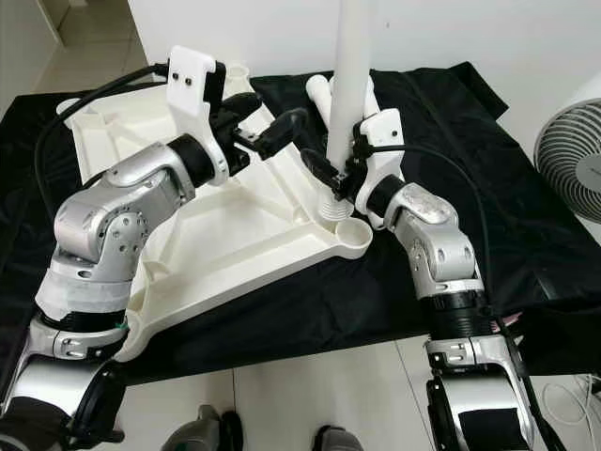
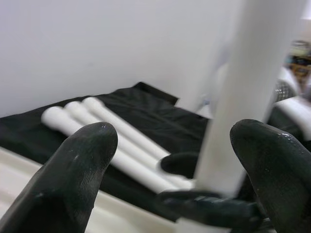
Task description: Building children table
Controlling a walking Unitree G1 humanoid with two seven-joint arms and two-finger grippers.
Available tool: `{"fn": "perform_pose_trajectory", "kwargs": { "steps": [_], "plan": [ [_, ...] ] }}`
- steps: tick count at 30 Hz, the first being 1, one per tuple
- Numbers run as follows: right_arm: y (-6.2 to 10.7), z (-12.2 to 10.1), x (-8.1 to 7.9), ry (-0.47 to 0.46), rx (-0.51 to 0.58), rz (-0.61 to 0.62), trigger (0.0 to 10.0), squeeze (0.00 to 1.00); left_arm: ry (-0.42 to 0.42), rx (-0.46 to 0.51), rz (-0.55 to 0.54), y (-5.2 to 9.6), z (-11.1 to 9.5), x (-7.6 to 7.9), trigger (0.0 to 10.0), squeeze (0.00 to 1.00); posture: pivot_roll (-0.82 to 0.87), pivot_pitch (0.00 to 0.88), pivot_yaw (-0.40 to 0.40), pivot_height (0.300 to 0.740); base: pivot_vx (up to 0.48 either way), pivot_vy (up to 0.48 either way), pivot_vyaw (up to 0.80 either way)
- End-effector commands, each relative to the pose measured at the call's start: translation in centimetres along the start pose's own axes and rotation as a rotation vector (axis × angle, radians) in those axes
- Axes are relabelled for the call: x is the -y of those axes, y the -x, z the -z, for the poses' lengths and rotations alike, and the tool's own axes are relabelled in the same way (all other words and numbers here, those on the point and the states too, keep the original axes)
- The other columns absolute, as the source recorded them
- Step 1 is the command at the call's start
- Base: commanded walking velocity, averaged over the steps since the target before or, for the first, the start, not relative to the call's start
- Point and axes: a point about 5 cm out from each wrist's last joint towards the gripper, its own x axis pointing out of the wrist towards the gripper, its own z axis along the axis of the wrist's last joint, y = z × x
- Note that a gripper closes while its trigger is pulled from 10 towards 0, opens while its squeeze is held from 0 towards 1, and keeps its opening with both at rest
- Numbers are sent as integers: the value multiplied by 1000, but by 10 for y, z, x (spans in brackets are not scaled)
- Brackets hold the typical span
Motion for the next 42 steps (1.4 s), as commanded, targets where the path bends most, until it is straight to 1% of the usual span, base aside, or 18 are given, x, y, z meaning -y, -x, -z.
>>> {"fn": "perform_pose_trajectory", "kwargs": {
  "steps": [1, 6, 9, 14, 17, 19, 20, 22, 23, 24, 25, 26, 27, 29, 30, 31, 37, 42],
  "plan": [
    [-4, -1, -2, 32, 2, -32, 10000, 0, 15, 11, 276, -3, -6, 22, 10000, 0, -55, 76, 23, 740, 0, 0, 0],
    [-7, 3, -3, 36, -7, -45, 10000, 0, 21, 12, 328, -5, -9, 26, 10000, 0, -54, 72, 28, 740, 0, 0, 0],
    [-9, 4, -4, 44, -9, -55, 10000, 0, 17, 8, 334, -8, -10, 26, 10000, 0, -55, 70, 31, 740, 0, 0, 0],
    [-12, 4, -12, 70, -17, -101, 10000, 0, 6, -7, 351, -14, -8, 30, 10000, 0, -64, 67, 39, 740, 0, 0, 0],
    [-14, 4, -19, 76, -12, -135, 10000, 0, 4, -18, 342, -19, -6, 31, 10000, 0, -68, 64, 42, 740, 0, 0, 0],
    [-15, 4, -24, 76, -9, -154, 10000, 0, 18, -18, 331, -22, -6, 31, 10000, 0, -68, 65, 44, 740, 0, 0, 0],
    [-15, 4, -24, 76, -9, -154, 10000, 0, 18, -18, 331, -22, -6, 31, 10000, 0, -68, 65, 44, 740, 0, 0, 0],
    [-16, 6, -28, 78, -10, -161, 10000, 0, 14, -23, 295, -27, -5, 29, 10000, 0, -69, 67, 45, 740, 0, 0, 0],
    [-16, 6, -28, 78, -10, -161, 10000, 0, 14, -23, 295, -27, -5, 29, 10000, 0, -69, 67, 45, 740, 0, 0, 0],
    [-17, 6, -28, 77, -10, -161, 10000, 0, 19, -25, 261, -29, -4, 26, 10000, 0, -70, 68, 47, 740, 0, 0, 0],
    [-17, 6, -28, 77, -10, -161, 10000, 0, 19, -25, 261, -29, -4, 26, 10000, 0, -70, 68, 47, 740, 0, 0, 0],
    [-17, 6, -29, 79, -9, -162, 10000, 0, 27, -25, 228, -32, -4, 23, 6392, 0, -69, 69, 46, 740, 0, 0, 0],
    [-17, 7, -29, 80, -9, -161, 10000, 0, 34, -24, 207, -33, -3, 21, 4667, 0, -69, 69, 46, 740, 0, 0, 0],
    [-17, 7, -29, 80, -9, -161, 10000, 0, 34, -24, 207, -33, -3, 21, 4667, 0, -69, 69, 46, 740, 0, 0, 0],
    [-17, 7, -29, 79, -9, -157, 10000, 0, 40, -21, 185, -35, -3, 18, 2824, 0, -69, 69, 46, 740, 0, 0, 0],
    [-17, 7, -29, 78, -12, -150, 10000, 0, 37, -19, 169, -36, -3, 17, 0, 0, -69, 70, 47, 740, 0, 0, 0],
    [-16, 10, -27, 46, -16, -119, 10000, 0, 25, -16, 144, -38, -2, 15, 0, 0, -69, 70, 47, 740, 0, 0, 0],
    [-15, 11, -27, 38, -22, -99, 10000, 0, 15, -18, 140, -38, -1, 14, 0, 0, -69, 70, 47, 740, 0, 0, 0]
  ]
}}
